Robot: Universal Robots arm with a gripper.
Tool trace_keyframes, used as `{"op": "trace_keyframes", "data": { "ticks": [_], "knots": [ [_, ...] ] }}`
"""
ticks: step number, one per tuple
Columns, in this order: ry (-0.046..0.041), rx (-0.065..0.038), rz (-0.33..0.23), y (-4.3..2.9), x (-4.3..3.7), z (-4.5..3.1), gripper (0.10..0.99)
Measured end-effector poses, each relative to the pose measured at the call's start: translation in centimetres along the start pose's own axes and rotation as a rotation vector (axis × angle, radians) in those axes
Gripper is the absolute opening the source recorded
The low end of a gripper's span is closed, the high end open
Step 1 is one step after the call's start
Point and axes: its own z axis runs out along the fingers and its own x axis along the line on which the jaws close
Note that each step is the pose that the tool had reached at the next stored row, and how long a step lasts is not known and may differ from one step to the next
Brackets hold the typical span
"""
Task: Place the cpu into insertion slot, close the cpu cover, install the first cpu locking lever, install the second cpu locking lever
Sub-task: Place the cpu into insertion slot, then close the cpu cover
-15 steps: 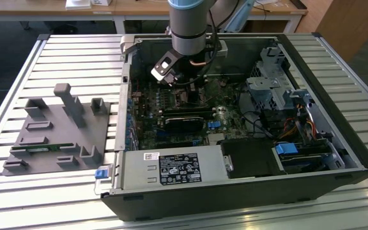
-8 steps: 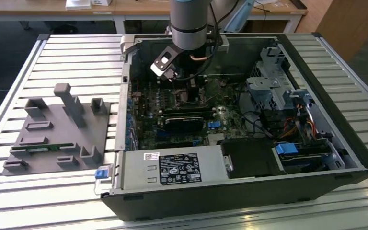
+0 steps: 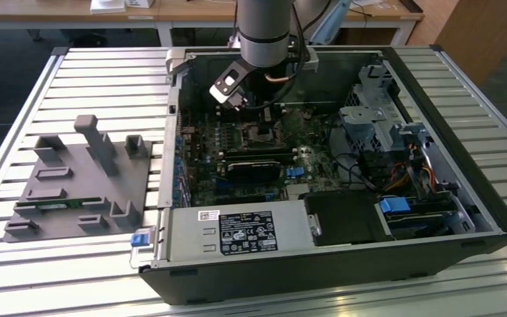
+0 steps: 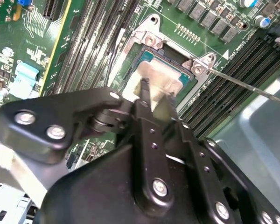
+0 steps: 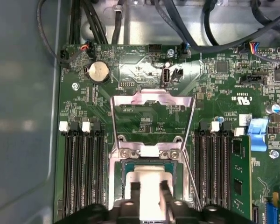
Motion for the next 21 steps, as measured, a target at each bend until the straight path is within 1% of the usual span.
{"op": "trace_keyframes", "data": {
  "ticks": [1,3,4,5,7,17,21],
  "knots": [
    [0.0001,0.004,0.000,0.12,0.00,0.01,0.302],
    [-0.0002,0.008,0.000,0.21,0.00,-0.02,0.180],
    [-0.0005,0.009,0.000,0.21,0.00,-0.08,0.180],
    [-0.0002,0.009,0.000,0.21,0.00,-0.13,0.122],
    [0.0000,0.009,0.000,0.22,0.00,-0.21,0.106],
    [0.0000,0.009,0.000,0.23,0.01,-0.36,0.106],
    [-0.0001,0.009,0.000,0.25,0.01,-0.62,0.106]
  ]
}}
